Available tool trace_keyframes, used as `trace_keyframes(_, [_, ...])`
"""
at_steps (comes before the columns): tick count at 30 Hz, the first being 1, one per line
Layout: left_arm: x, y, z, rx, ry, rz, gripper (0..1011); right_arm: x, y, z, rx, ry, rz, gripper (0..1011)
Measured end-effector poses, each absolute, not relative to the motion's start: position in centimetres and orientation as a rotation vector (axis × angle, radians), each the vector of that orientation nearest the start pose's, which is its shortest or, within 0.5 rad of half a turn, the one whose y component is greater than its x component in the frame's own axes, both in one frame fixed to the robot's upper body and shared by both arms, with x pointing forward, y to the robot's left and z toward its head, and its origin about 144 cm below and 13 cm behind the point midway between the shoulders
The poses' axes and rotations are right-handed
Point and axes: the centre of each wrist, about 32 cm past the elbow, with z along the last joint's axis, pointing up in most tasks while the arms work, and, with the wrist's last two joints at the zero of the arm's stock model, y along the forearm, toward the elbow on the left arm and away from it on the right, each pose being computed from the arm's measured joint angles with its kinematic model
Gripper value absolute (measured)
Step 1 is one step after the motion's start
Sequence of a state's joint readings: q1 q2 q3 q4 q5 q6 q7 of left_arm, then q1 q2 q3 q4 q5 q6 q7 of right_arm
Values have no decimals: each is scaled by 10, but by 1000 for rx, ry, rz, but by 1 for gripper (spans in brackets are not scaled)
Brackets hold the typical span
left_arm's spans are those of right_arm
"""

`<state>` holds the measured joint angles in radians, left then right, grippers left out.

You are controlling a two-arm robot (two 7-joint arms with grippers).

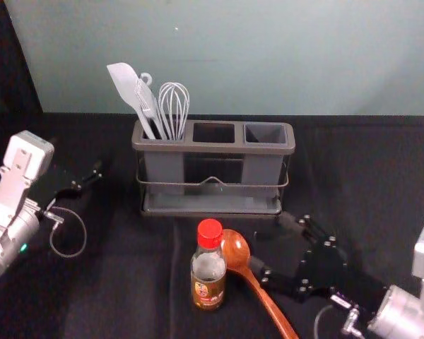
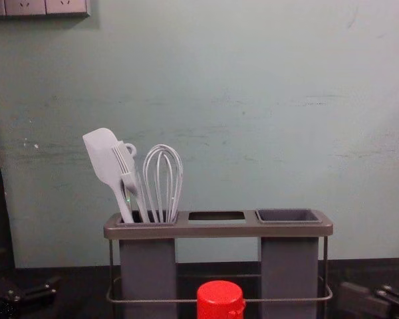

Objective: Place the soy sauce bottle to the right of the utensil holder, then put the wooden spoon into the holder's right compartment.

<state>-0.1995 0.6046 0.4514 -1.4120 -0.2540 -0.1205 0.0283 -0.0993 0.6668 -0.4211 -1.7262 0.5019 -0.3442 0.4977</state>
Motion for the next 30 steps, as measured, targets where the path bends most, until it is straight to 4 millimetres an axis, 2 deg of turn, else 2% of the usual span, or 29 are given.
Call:
trace_keyframes(9, [489, 310, 1140, 304, -285, 1248, 1000, 408, -251, 1145, 47, -139, -518, 1004])
trace_keyframes(30, [489, 310, 1140, 304, -285, 1248, 1000, 431, -218, 1150, 32, -121, -459, 1004])
